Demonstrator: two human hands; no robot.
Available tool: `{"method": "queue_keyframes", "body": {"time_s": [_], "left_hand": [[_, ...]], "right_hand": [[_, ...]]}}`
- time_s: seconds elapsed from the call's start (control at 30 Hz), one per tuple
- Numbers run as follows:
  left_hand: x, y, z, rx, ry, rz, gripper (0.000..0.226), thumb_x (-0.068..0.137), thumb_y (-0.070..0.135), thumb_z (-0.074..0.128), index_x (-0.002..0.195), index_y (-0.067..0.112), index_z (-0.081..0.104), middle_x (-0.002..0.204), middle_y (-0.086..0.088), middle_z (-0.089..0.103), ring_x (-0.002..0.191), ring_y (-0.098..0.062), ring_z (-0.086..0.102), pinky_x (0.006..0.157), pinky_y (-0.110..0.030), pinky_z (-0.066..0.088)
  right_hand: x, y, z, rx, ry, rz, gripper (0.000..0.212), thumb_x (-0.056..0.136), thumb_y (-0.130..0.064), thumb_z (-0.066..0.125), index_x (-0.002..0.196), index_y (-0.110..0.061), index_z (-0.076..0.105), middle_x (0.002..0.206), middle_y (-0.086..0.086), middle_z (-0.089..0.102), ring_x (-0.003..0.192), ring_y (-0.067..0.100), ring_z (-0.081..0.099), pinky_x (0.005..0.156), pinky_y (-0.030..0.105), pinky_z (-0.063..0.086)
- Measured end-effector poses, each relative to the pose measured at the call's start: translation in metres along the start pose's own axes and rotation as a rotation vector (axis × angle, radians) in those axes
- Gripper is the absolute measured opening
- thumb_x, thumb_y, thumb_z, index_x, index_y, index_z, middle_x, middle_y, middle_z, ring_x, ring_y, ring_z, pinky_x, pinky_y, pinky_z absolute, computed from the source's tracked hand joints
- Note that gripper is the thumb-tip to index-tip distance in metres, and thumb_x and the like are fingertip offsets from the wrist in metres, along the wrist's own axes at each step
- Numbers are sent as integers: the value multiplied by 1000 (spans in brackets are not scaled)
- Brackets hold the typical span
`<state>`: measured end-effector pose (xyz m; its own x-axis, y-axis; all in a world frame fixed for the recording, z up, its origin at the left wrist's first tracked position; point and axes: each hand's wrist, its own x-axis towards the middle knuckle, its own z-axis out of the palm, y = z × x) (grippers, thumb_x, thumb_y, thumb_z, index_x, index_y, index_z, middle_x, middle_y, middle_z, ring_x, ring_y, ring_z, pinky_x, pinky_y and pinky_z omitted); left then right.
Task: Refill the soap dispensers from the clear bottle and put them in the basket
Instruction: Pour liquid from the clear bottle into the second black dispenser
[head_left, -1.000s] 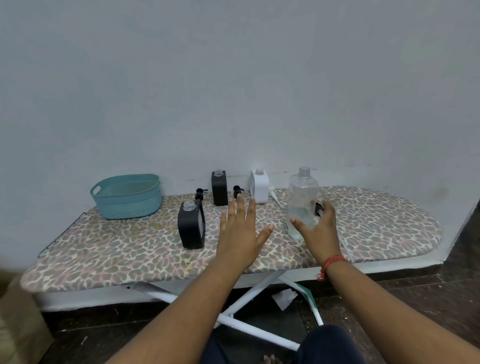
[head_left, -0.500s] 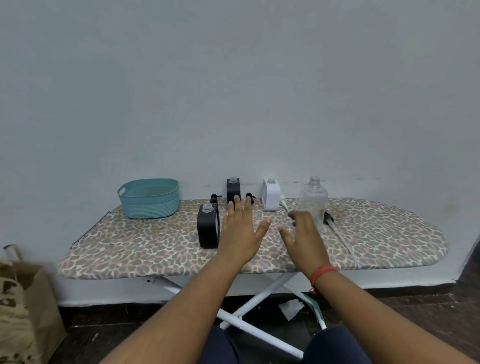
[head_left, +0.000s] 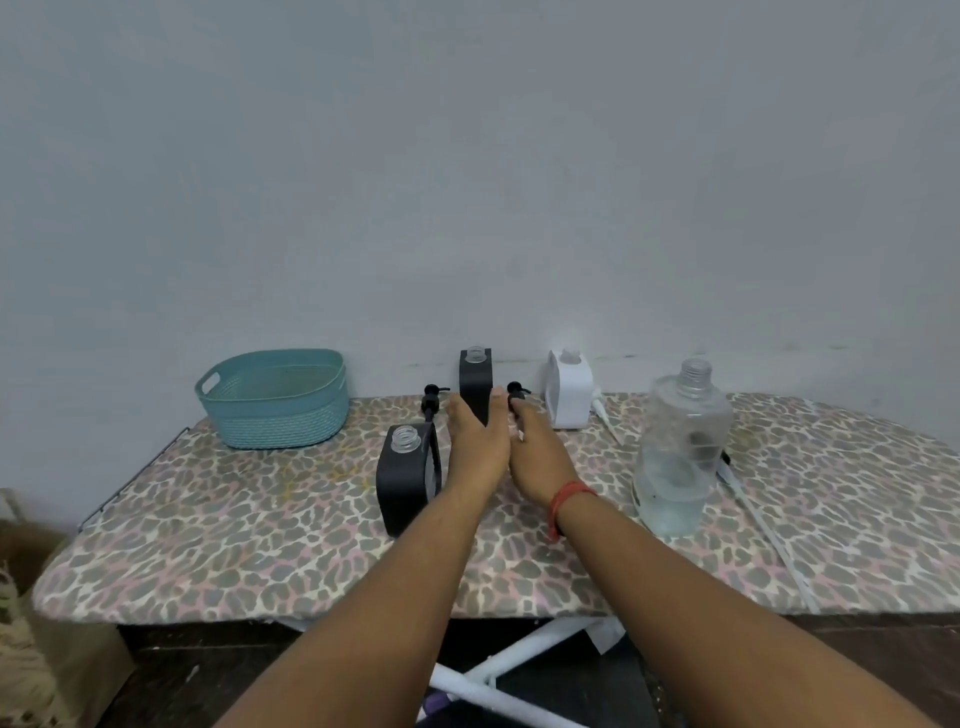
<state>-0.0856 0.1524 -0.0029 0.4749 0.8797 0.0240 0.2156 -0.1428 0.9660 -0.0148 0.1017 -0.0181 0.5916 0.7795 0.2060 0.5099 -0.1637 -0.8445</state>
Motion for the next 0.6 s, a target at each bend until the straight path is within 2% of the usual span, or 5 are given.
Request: {"method": "queue_keyframes", "body": {"time_s": [0.1,0.2,0.37,0.53,0.6], "left_hand": [[26,-2,9,-130,89,-14,81,103,60,37,163,22,-2,170,-5,14,153,-26,24,123,-47,26],[40,-7,16,-188,139,-32,76,104,56,39,163,24,4,169,-4,20,150,-26,31,121,-48,30],[59,-11,21,-230,180,-49,66,105,52,41,161,24,22,161,-3,38,143,-24,42,117,-42,36],[58,-11,22,-290,195,-49,57,105,49,43,154,23,35,148,0,51,135,-21,50,113,-40,41],[52,-8,21,-304,196,-52,37,105,47,44,136,28,47,131,5,59,125,-18,57,106,-36,46]], "right_hand": [[22,3,12,53,-4,-23,42,103,-22,45,145,-24,43,131,-12,52,104,-8,46,83,-2,33],[39,6,20,116,-7,-15,40,104,-28,44,143,-25,44,111,-21,45,86,-17,44,64,-5,31],[55,9,27,182,-28,1,31,103,-26,44,132,-38,49,102,-30,53,89,-11,53,71,3,35],[54,10,29,178,-39,-35,29,103,-29,43,131,-32,52,117,-14,64,102,2,61,87,18,47],[48,9,27,161,-42,-46,27,103,-29,44,128,-32,52,116,-13,65,102,2,62,85,20,48]]}}
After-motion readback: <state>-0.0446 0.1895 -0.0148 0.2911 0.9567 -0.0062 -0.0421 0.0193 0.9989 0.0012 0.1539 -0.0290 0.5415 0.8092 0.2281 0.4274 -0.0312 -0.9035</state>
